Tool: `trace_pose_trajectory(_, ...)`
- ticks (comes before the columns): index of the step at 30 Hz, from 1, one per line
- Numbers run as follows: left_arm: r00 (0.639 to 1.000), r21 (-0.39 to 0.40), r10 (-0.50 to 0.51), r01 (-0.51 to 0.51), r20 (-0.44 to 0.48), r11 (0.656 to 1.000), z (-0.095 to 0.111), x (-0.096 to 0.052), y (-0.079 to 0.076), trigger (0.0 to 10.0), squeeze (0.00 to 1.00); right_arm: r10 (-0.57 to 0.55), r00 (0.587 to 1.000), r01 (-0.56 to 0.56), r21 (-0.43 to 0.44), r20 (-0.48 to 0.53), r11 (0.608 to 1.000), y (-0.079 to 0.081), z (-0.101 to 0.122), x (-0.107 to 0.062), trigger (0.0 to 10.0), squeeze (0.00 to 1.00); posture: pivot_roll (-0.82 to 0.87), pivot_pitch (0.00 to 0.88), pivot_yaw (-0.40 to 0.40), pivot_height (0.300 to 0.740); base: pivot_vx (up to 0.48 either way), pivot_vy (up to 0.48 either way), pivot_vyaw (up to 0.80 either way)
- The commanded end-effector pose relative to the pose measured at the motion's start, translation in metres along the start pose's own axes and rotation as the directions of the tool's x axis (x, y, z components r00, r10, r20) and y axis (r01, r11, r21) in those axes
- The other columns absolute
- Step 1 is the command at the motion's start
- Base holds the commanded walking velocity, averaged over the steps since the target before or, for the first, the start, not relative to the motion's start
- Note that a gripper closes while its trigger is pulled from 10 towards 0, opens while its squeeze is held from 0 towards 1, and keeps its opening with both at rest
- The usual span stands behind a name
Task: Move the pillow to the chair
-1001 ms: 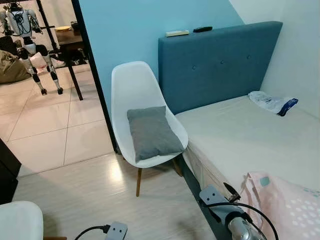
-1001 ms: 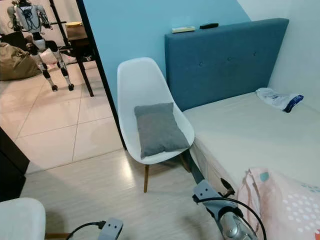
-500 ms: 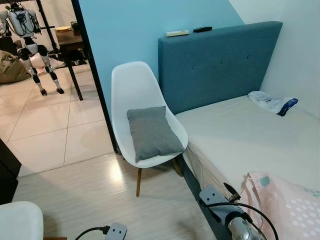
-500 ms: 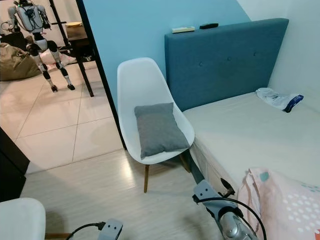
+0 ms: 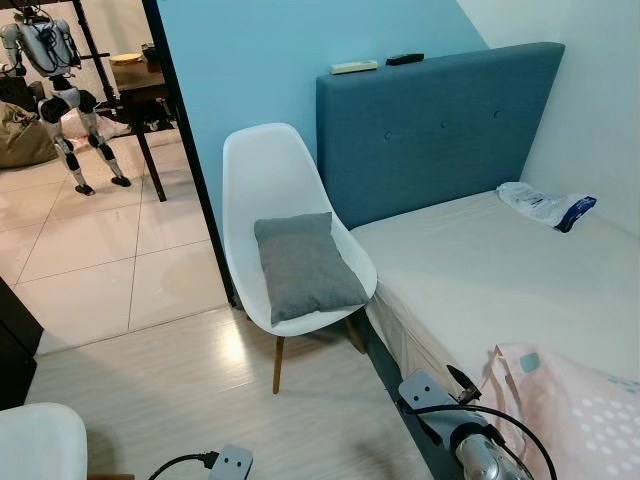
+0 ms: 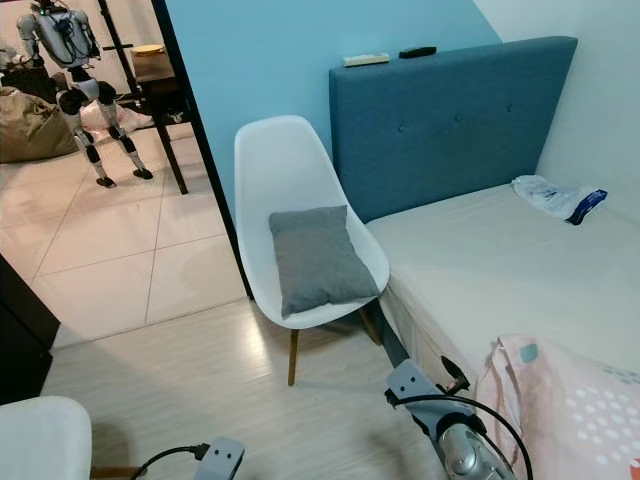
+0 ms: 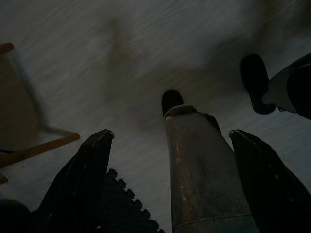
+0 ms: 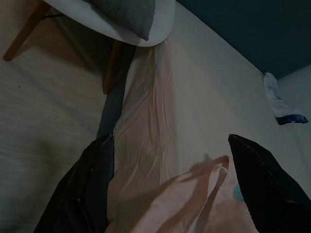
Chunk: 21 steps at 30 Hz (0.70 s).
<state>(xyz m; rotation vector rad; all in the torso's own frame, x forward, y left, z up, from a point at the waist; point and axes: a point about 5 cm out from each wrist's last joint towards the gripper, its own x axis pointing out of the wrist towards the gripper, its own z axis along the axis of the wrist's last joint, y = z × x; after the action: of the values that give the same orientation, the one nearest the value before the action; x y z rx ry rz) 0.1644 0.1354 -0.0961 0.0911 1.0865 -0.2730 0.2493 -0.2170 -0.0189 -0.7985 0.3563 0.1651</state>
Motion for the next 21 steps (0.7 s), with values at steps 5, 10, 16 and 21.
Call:
trace_pose_trajectory(5, 1.0, 0.005, 0.009, -0.009, -0.003, 1.0, 0.0009, -0.0002, 0.0026, 10.0, 0.0, -0.003, 1.0, 0.003, 0.018, -0.012, 1.0, 0.0005, 0.0011, 0.0016, 10.0, 0.0, -0.08, 0.0, 0.023, 0.74, 0.0, 0.0, 0.0)
trace_pose_trajectory(10, 1.0, 0.004, 0.011, -0.011, -0.004, 1.0, 0.0, -0.0004, 0.0029, 10.0, 0.0, -0.003, 1.0, 0.003, 0.018, -0.013, 1.0, 0.0005, 0.0009, 0.0014, 10.0, 0.0, -0.08, 0.0, 0.025, 0.74, 0.0, 0.0, 0.0)
trace_pose_trajectory(16, 1.0, 0.01, 0.01, -0.01, -0.007, 1.0, -0.001, -0.0006, 0.0034, 10.0, 0.0, -0.002, 1.0, 0.002, 0.017, -0.012, 1.0, 0.0015, 0.001, 0.0012, 10.0, 0.0, -0.08, 0.0, 0.029, 0.74, 0.0, 0.0, 0.0)
trace_pose_trajectory(21, 1.0, 0.011, 0.011, -0.01, -0.008, 1.0, -0.0013, -0.0006, 0.0035, 10.0, 0.0, -0.002, 1.0, 0.002, 0.018, -0.012, 1.0, 0.002, 0.001, 0.001, 10.0, 0.0, -0.08, 0.0, 0.031, 0.74, 0.0, 0.0, 0.0)
